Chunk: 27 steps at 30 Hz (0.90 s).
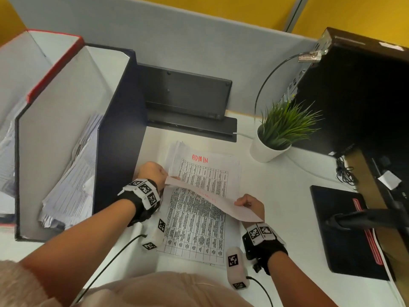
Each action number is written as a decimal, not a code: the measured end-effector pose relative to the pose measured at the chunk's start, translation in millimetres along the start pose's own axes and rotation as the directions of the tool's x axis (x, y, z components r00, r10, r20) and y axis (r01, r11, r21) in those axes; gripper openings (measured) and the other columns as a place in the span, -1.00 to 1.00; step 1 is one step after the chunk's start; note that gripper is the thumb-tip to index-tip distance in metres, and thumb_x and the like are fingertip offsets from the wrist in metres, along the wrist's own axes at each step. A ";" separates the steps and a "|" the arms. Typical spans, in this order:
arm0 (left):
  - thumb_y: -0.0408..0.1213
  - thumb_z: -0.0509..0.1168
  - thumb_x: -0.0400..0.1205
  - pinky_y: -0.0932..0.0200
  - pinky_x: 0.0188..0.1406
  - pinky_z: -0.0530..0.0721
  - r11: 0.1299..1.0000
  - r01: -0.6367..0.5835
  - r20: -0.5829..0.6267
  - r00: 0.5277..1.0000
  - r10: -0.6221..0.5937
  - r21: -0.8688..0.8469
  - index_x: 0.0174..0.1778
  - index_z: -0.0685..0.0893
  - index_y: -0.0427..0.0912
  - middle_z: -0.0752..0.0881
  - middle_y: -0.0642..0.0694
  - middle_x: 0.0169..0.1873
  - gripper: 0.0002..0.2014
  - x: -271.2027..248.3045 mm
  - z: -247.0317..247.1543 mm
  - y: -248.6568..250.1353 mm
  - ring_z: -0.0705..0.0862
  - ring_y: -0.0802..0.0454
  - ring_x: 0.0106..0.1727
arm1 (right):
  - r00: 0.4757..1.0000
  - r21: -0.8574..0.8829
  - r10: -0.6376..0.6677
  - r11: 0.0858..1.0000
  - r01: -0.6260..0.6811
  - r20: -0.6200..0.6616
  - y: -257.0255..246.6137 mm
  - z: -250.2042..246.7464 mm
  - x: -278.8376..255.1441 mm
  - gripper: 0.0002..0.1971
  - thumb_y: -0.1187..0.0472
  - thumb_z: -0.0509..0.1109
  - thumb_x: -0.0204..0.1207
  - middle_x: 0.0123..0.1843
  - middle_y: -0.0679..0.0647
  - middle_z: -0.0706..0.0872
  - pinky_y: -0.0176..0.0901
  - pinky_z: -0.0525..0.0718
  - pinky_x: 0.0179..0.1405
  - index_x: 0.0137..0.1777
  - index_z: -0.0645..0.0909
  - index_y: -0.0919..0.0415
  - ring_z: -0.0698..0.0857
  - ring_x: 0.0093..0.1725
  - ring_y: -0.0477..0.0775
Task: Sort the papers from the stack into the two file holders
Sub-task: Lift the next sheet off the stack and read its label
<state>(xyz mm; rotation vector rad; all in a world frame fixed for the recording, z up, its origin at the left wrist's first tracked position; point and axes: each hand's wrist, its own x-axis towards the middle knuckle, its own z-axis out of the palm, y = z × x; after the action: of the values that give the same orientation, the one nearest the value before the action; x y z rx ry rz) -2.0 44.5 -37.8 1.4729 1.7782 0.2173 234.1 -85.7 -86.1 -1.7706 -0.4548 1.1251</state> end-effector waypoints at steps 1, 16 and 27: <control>-0.20 0.57 0.39 -0.03 -0.19 0.79 1.000 -0.014 -0.009 1.000 0.014 0.027 -0.50 0.68 -0.20 0.79 -0.21 -0.30 -0.74 -0.2 -0.6 1.1 0.78 -0.16 -0.20 | 1.000 0.105 -0.006 0.994 0.008 -0.022 1.4 1.9 -2.0 -0.51 0.61 0.22 0.37 -0.47 0.08 0.56 -0.24 0.52 -0.39 -0.68 0.59 0.15 0.51 -0.41 0.04; -0.33 0.35 0.59 0.03 -0.06 0.73 0.972 -0.212 -0.043 0.975 0.217 0.101 -0.19 0.77 -0.30 0.75 -0.17 -0.19 -0.86 -11.9 3.5 -9.4 0.72 -0.11 -0.14 | 1.000 0.463 0.030 0.886 -0.025 -0.002 -1.2 8.5 -2.5 -0.45 0.72 0.04 0.34 -0.67 0.10 0.59 -0.41 0.58 -0.62 -0.79 0.49 0.32 0.59 -0.65 -0.02; -0.43 0.20 0.65 0.16 -0.21 0.67 0.802 -0.293 -0.148 0.956 0.253 -0.521 -0.20 0.63 -0.24 0.71 -0.12 -0.27 -0.85 -28.7 11.2 -12.0 0.66 0.02 -0.24 | 0.967 -0.048 -0.215 0.976 0.211 -0.133 -10.2 8.7 -11.0 -0.45 0.52 0.59 0.21 0.06 0.20 0.71 -0.17 0.61 0.04 0.22 0.53 0.43 0.68 0.01 0.09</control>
<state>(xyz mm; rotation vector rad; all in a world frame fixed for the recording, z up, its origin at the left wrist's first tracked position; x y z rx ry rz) -3.6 11.6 -39.1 1.2994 1.3829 0.8601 222.9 -84.1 -72.9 -1.7683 -0.5680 0.8432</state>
